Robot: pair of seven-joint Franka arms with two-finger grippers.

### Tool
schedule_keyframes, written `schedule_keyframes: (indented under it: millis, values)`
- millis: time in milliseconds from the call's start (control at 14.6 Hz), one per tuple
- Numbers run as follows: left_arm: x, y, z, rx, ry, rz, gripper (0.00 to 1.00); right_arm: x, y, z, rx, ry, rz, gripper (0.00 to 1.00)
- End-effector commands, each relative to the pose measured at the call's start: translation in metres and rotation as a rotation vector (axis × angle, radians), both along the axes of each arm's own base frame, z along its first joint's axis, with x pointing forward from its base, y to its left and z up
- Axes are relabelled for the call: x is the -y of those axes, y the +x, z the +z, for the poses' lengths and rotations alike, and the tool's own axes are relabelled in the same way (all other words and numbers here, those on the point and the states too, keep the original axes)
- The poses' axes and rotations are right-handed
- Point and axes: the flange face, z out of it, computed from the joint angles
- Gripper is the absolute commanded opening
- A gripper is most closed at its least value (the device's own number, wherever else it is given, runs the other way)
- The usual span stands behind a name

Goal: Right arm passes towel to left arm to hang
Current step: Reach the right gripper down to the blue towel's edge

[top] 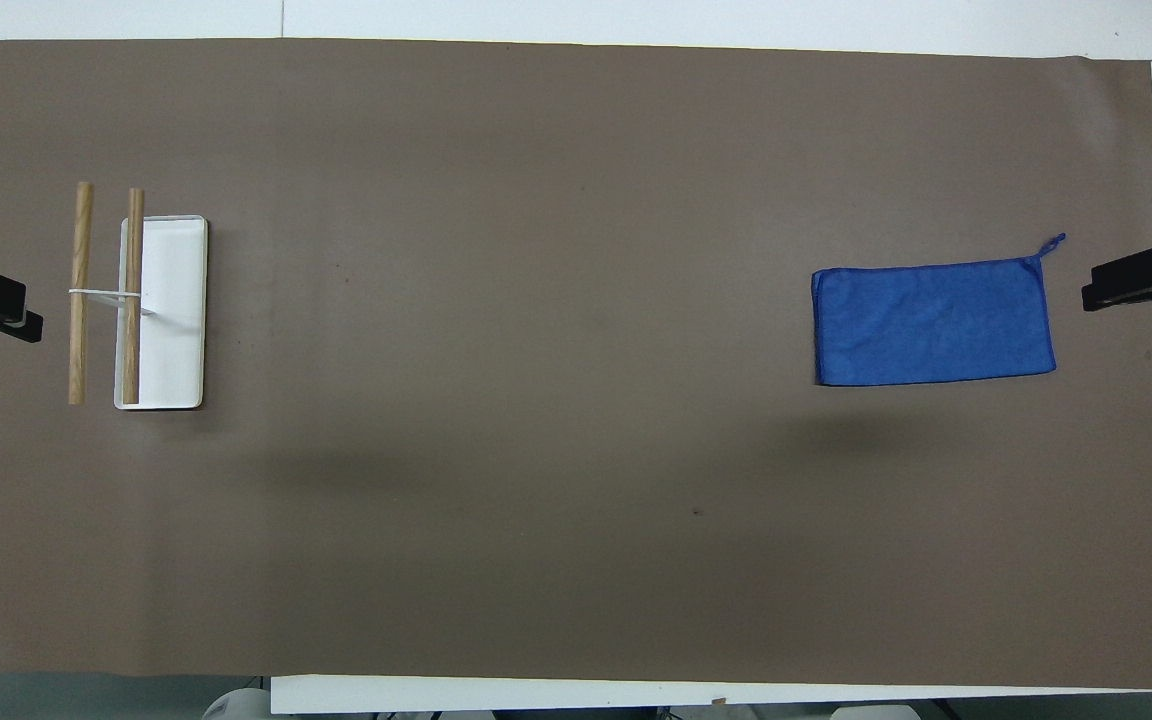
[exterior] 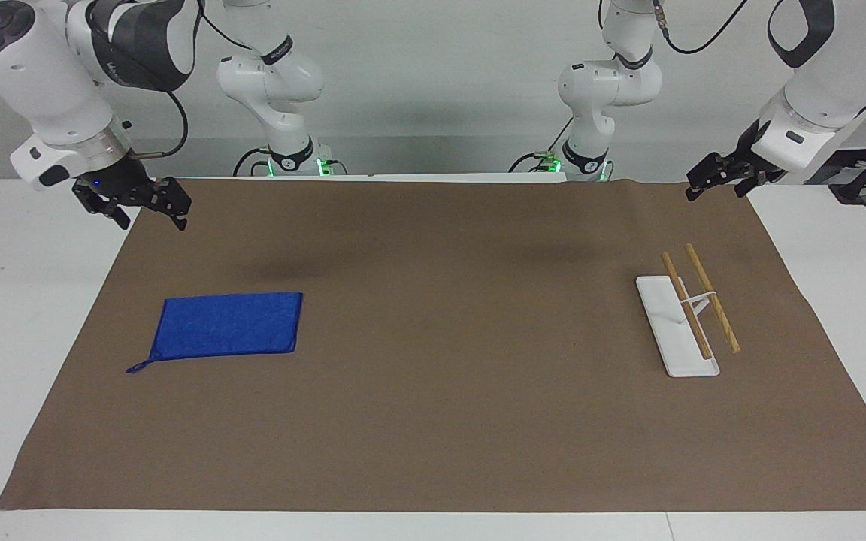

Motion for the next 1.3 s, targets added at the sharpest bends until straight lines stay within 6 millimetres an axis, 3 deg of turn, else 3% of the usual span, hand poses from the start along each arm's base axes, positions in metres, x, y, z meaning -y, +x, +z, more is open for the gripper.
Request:
schedule_keyframes:
  millis: [0,343,480,891,1097,1234]
  values:
    - [-0.002,-0.002,-0.001,0.009,0.015,0.006,1.0,0.007,-0.001,0.002,0.0,0.0,0.003,1.0]
    - [-0.002,-0.002,-0.001,0.009,0.015,0.006,1.0,0.004,0.001,0.002,0.015,-0.002,0.008,1.0]
    - [-0.002,-0.002,-0.001,0.009,0.015,0.006,1.0,0.005,0.005,-0.007,0.016,-0.004,0.015,1.0]
    - [-0.002,-0.002,-0.001,0.009,0.015,0.006,1.0,0.018,0.024,-0.125,0.034,-0.01,0.074,1.0]
    - [-0.002,-0.002,-0.001,0.009,0.015,0.006,1.0,0.026,0.019,-0.184,0.097,-0.023,0.128,1.0]
    - [-0.002,-0.002,-0.001,0.009,0.015,0.006,1.0,0.027,0.017,-0.212,0.125,-0.031,0.132,1.0]
